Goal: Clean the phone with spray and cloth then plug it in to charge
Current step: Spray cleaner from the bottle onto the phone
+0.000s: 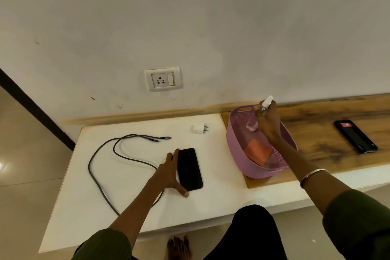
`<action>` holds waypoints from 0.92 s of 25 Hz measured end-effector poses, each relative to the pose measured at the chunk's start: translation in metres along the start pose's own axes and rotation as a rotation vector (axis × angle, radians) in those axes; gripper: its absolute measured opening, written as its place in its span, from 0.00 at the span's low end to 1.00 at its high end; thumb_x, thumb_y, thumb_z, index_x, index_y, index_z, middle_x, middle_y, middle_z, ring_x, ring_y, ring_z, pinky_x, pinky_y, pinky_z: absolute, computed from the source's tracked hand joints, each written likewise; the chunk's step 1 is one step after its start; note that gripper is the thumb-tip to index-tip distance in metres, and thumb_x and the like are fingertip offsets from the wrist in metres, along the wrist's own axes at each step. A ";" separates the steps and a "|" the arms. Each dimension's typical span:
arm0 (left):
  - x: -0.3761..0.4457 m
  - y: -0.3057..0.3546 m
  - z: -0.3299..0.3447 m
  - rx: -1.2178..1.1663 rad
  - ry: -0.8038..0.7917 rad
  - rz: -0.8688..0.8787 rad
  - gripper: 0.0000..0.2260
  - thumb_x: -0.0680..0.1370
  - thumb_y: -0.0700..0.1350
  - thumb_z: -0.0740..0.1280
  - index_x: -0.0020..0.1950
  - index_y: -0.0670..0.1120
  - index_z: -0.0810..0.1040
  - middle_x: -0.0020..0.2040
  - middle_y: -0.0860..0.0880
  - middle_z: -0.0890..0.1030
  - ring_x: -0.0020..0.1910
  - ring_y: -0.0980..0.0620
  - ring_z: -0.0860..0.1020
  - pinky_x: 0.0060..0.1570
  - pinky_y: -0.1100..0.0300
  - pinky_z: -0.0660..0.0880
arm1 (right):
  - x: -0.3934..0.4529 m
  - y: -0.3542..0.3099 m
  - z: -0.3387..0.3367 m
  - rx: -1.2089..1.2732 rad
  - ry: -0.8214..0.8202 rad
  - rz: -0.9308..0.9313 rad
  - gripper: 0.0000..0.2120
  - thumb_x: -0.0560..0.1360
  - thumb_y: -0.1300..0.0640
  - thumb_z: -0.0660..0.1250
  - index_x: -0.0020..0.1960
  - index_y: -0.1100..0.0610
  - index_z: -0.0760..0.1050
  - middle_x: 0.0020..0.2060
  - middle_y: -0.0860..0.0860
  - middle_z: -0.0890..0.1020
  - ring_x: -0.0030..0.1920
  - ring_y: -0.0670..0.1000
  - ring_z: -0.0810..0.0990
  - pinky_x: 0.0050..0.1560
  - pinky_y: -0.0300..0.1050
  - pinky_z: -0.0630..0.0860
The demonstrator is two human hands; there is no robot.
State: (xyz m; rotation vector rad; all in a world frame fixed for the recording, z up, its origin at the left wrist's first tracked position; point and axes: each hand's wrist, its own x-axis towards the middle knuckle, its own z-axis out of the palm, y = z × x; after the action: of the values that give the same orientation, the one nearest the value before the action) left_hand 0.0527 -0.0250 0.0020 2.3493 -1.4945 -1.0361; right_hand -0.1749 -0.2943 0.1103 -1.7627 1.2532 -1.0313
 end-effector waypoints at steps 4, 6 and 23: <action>0.002 -0.005 0.001 -0.006 0.004 -0.003 0.73 0.50 0.64 0.83 0.79 0.51 0.35 0.74 0.46 0.57 0.71 0.40 0.67 0.67 0.46 0.70 | -0.007 0.018 0.017 -0.030 -0.055 0.060 0.16 0.76 0.59 0.69 0.60 0.62 0.69 0.46 0.51 0.78 0.42 0.47 0.76 0.36 0.31 0.70; 0.003 -0.004 0.001 -0.006 0.007 0.000 0.74 0.50 0.63 0.83 0.79 0.51 0.35 0.74 0.46 0.57 0.71 0.40 0.68 0.67 0.46 0.70 | -0.007 0.025 0.022 -0.050 -0.077 0.079 0.15 0.76 0.61 0.69 0.60 0.62 0.69 0.45 0.51 0.78 0.40 0.44 0.77 0.33 0.30 0.70; 0.007 -0.009 -0.008 0.022 0.004 -0.009 0.74 0.49 0.66 0.82 0.79 0.52 0.34 0.74 0.46 0.56 0.71 0.39 0.68 0.66 0.45 0.70 | -0.001 0.036 -0.006 -0.390 -0.321 0.099 0.31 0.68 0.54 0.78 0.67 0.60 0.71 0.61 0.58 0.80 0.61 0.60 0.78 0.58 0.51 0.74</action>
State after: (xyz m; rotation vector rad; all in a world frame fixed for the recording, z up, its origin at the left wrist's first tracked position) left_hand 0.0661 -0.0282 0.0002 2.3741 -1.5023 -1.0211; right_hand -0.1941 -0.3036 0.0803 -2.0337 1.3796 -0.4392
